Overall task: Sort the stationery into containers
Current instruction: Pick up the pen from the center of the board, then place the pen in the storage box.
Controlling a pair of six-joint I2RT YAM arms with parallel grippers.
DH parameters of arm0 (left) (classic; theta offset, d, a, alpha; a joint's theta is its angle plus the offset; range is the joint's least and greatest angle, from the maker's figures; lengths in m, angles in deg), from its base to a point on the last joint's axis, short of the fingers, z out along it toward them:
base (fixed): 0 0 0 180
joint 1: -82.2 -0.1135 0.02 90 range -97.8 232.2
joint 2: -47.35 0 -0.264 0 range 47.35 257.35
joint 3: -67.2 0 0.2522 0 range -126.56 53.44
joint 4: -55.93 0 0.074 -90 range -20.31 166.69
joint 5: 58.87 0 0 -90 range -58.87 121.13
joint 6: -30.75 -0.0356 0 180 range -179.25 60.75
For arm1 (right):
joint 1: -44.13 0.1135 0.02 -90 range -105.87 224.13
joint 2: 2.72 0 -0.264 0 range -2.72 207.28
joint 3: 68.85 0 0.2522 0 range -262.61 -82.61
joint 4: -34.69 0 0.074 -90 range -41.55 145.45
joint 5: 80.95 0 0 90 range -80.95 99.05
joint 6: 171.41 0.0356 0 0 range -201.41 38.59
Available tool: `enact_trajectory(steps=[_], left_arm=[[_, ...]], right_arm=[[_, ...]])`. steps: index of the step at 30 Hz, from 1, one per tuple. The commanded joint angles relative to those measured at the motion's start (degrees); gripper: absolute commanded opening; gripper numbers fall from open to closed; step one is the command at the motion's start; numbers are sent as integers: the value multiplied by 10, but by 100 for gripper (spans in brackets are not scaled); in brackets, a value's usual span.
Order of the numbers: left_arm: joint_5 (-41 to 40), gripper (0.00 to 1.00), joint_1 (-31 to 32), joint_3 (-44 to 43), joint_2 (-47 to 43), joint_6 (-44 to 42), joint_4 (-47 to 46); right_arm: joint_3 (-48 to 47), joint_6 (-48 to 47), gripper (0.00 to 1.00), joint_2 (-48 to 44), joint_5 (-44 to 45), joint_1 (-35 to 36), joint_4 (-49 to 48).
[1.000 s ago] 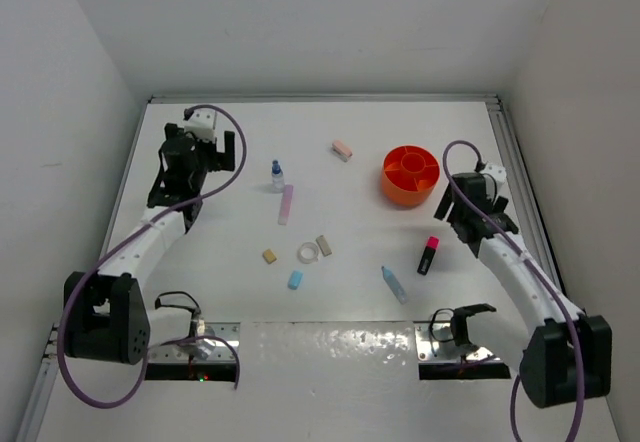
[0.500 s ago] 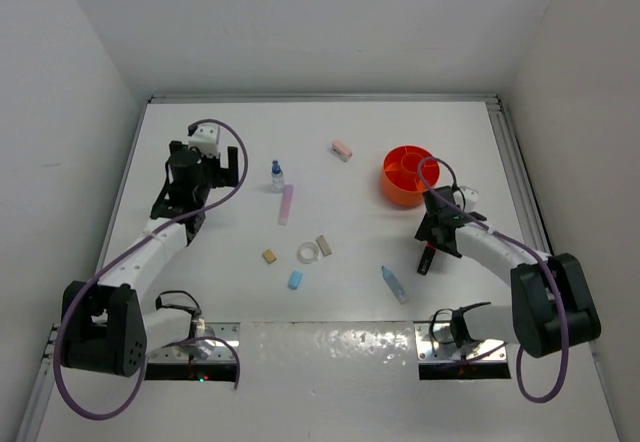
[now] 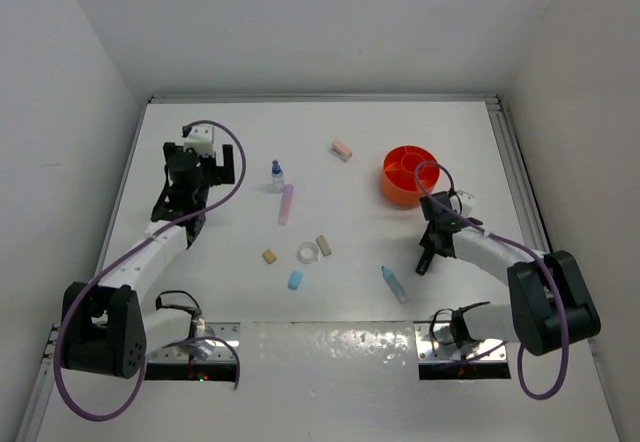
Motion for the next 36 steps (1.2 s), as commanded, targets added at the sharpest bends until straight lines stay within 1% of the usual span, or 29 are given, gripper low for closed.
enact_trajectory(steps=[1,3,4,5,6,7,8,10,11,13,14,15,17,18,19,20,22,23,25,26,27,28,29,32,35,36], left_arm=[[-16,100,6,-4,-13,0,-36],[-17,100,5,-6,-12,4,-35],[-15,100,6,-6,-12,5,-33],[-14,100,5,-8,-10,7,-31],[-12,100,5,-8,-9,7,-28],[-11,100,4,-9,-7,8,-28],[-11,100,5,-10,-6,8,-26],[-9,100,5,-15,-1,8,-25],[-6,100,3,-17,0,9,-25],[-1,100,4,-21,7,10,-26],[0,100,3,-26,9,10,-29],[4,100,4,-28,10,11,-31],[8,100,5,-36,15,11,-32],[7,100,4,-38,15,10,-31],[7,100,4,-39,14,9,-32],[6,100,4,-40,13,8,-30],[1,100,4,-39,7,5,-27],[-1,100,4,-39,4,4,-26],[-2,100,4,-37,-1,4,-19],[-3,100,4,-38,-2,4,-17],[-2,100,4,-37,-4,8,-16],[-1,100,5,-37,-4,8,-12],[2,100,5,-37,-4,12,-13],[10,100,5,-38,-1,15,-15],[9,100,6,-40,0,11,-19],[7,100,5,-40,0,10,-24]], right_arm=[[-22,-31,0,-39,43,10,49],[-29,-80,0,-73,52,16,55],[-32,-106,0,-114,52,25,52],[-36,-172,0,-136,37,30,47],[-45,-241,0,-184,21,37,40],[-53,-270,0,-208,-16,40,40],[-69,-324,0,-251,-34,41,29],[-76,-377,0,-288,-83,41,-6],[-72,-431,0,-312,-104,41,-64],[-62,-485,0,-318,-139,39,-137],[-54,-519,0,-314,-147,33,-209],[-53,-567,0,-303,-157,28,-238],[-61,-614,0,-228,-198,0,-309],[-67,-616,0,-228,-213,-12,-328],[-71,-614,0,-184,-227,-26,-344],[-78,-610,0,-165,-277,-55,-380],[-70,-587,0,-122,-332,-81,-444],[-44,-557,0,-112,-374,-102,-543],[-21,-516,0,-85,-397,-122,-657],[-13,-495,0,-58,-407,-143,-739],[-15,-438,0,-46,-433,-148,-766],[-22,-422,0,-34,-450,-172,-805],[-24,-400,0,-13,-478,-177,-819],[-29,-377,0,18,-502,-180,-853],[-12,-373,0,40,-495,-182,-873],[3,-368,0,46,-491,-188,-899]])
